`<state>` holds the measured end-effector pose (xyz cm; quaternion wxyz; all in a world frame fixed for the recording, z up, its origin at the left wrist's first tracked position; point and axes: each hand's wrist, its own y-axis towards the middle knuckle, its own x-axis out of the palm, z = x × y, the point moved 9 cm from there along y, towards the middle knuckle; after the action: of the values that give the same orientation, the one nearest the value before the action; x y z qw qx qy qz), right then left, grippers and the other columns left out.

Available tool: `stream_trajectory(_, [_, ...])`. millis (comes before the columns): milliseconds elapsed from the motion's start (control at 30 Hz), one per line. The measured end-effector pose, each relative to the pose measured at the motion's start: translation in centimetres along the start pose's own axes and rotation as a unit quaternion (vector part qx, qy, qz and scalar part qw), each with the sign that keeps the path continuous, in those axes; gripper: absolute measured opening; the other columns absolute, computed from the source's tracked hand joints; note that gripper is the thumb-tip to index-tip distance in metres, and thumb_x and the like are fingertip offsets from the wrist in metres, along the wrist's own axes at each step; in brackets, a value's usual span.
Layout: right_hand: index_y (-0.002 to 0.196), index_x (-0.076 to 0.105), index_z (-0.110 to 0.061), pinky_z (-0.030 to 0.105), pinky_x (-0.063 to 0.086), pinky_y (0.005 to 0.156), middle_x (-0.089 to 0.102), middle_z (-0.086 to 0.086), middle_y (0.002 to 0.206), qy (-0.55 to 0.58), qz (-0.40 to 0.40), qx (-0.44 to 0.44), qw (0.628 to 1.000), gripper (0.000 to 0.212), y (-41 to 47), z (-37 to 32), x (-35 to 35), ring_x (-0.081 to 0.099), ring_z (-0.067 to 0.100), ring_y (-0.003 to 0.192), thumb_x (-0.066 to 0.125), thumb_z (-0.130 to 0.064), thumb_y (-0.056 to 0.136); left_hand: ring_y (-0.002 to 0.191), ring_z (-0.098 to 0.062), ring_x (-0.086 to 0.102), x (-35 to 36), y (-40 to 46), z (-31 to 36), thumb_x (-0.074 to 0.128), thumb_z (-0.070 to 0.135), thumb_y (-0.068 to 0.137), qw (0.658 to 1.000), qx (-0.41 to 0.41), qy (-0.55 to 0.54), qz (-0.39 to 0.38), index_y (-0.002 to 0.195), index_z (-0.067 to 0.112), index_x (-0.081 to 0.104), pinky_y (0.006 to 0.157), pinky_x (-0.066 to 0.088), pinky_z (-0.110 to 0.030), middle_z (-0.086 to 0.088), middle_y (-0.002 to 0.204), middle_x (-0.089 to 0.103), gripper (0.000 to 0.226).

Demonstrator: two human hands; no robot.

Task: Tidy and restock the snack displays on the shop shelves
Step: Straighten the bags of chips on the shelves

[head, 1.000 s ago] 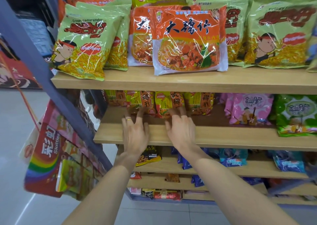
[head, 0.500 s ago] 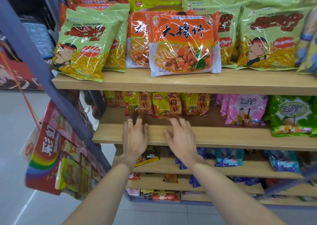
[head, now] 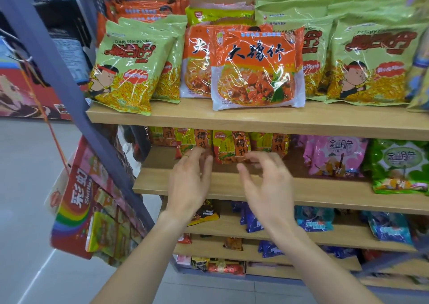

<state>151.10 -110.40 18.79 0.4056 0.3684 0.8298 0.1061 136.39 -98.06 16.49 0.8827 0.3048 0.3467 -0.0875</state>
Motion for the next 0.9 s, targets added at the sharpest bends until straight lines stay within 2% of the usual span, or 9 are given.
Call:
stream_trajectory(100, [0.105,0.069,-0.023,0.026,0.055,0.076,0.064,-0.013,0.096,0.019,0.053,-0.05,0.997,0.015,1.4,-5.3,-5.9,0.061,0.003,0.087,0.069,-0.032,0.094,0.067,-0.004,0.059,-6.3,1.2,5.0,0.06,0.031,0.103,0.995,0.065,-0.024,0.068,0.102,0.021,0.069,0.062,0.047,-0.025,0.014,0.077,0.064,0.013])
stream_trajectory(200, [0.1,0.069,-0.023,0.026,0.052,0.073,0.065,-0.011,0.093,0.009,0.104,-0.082,0.991,0.011,4.7,-8.5,-10.2,0.062,0.008,0.085,0.069,-0.032,0.094,0.061,-0.008,0.051,-11.3,2.9,8.9,0.063,0.027,0.102,0.981,0.125,-0.035,0.143,0.095,0.016,0.071,0.058,0.039,-0.021,0.009,0.07,0.059,0.015])
stream_trajectory(300, [0.119,0.061,-0.026,0.022,0.038,0.082,0.062,-0.003,0.115,-0.056,0.118,-0.043,0.991,0.034,9.4,-7.6,-11.2,0.056,0.022,0.111,0.069,-0.041,0.09,0.085,-0.015,0.056,-12.5,5.9,10.0,0.061,0.035,0.1,0.982,0.114,-0.01,0.15,0.111,0.017,0.069,0.074,0.041,-0.021,0.002,0.094,0.062,0.023])
stream_trajectory(367, [0.141,0.045,-0.033,0.029,0.033,0.092,0.051,0.005,0.137,-0.094,0.053,0.009,0.994,0.062,11.7,-6.2,-9.8,0.043,0.029,0.129,0.07,-0.047,0.086,0.109,-0.02,0.055,-11.0,7.7,9.9,0.061,0.043,0.099,0.991,0.102,0.023,0.085,0.134,0.023,0.059,0.088,0.041,-0.026,-0.004,0.119,0.061,0.041])
stream_trajectory(433, [0.15,0.03,-0.04,0.04,0.036,0.102,0.039,0.01,0.148,-0.085,-0.002,0.047,0.995,0.077,12.4,-5.4,-8.2,0.034,0.033,0.136,0.071,-0.048,0.085,0.118,-0.024,0.055,-9.4,8.2,9.9,0.064,0.041,0.098,0.992,0.114,0.042,0.039,0.143,0.026,0.053,0.091,0.042,-0.03,-0.005,0.13,0.06,0.049])
stream_trajectory(533, [0.145,0.038,-0.039,0.033,0.037,0.094,0.045,0.01,0.137,-0.069,0.027,0.018,0.997,0.071,12.5,-6.2,-7.9,0.043,0.03,0.129,0.075,-0.044,0.084,0.115,-0.024,0.059,-9.4,8.0,9.9,0.066,0.032,0.098,0.988,0.132,0.047,0.059,0.137,0.021,0.059,0.086,0.04,-0.026,-0.002,0.127,0.064,0.042])
stream_trajectory(633, [0.135,0.048,-0.034,0.025,0.034,0.087,0.05,0.005,0.127,-0.069,0.055,-0.015,0.996,0.065,12.3,-7.4,-7.5,0.048,0.022,0.118,0.08,-0.047,0.079,0.112,-0.024,0.056,-11.8,7.6,9.4,0.063,0.027,0.1,0.98,0.131,0.047,0.142,0.129,0.017,0.064,0.09,0.044,-0.031,-0.006,0.121,0.065,0.03])
stream_trajectory(767, [0.131,0.051,-0.031,0.024,0.034,0.083,0.05,0.002,0.12,-0.056,0.062,-0.037,0.996,0.064,12.5,-9.1,-5.9,0.049,0.019,0.111,0.082,-0.048,0.077,0.124,-0.03,0.049,-16.0,8.2,6.5,0.056,0.033,0.095,0.957,0.033,0.144,0.25,0.13,0.016,0.059,0.104,0.04,-0.043,-0.011,0.132,0.056,0.039])
stream_trajectory(900, [0.131,0.048,-0.033,0.027,0.038,0.083,0.047,0.004,0.122,-0.076,0.045,-0.043,0.995,0.064,13.3,-10.1,-4.4,0.048,0.023,0.115,0.08,-0.049,0.078,0.139,-0.036,0.039,-18.3,9.7,1.7,0.043,0.032,0.092,0.964,-0.113,0.087,0.226,0.145,0.015,0.045,0.113,0.034,-0.052,-0.014,0.151,0.046,0.055])
